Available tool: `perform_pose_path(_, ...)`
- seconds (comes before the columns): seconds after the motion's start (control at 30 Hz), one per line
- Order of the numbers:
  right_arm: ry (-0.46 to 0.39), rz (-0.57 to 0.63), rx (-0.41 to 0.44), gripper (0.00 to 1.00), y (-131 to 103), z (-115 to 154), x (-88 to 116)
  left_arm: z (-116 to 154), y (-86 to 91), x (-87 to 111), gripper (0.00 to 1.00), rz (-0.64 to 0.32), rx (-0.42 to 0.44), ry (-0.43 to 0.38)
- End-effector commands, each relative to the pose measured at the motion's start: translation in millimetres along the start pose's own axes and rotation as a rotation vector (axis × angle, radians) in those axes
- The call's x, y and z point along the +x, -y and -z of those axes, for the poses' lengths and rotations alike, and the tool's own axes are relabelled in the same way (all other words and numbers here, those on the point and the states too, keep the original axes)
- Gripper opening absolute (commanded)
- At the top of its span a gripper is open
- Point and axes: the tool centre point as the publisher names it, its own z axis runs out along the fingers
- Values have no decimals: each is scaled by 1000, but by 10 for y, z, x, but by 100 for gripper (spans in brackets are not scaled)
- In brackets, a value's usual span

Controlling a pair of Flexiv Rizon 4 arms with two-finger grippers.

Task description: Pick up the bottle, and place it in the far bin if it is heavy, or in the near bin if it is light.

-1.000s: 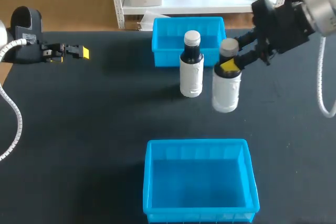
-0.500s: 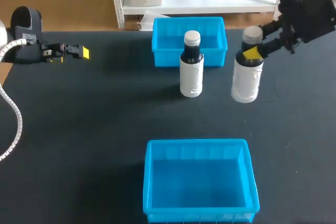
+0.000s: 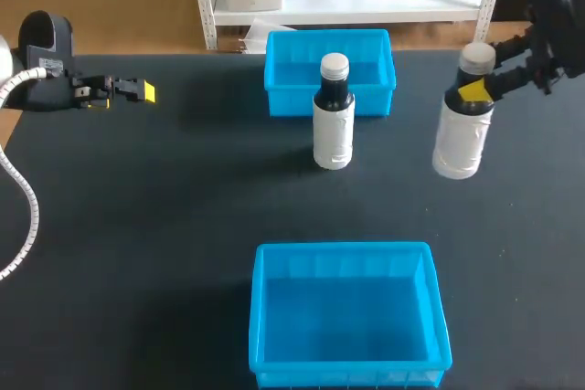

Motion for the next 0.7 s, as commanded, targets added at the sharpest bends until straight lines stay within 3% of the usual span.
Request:
perform_pose_path(0.03,-5,-7,16,0,-59,76,15,0,0,0,100,0,0,0)
perform_pose_path(0.33,-21,-11,26,0,148,174,53,0,0,0,100,0,0,0)
perform_pose_path(0.7,-40,31,3,0,853,134,-20,0,0,0,100,0,0,0)
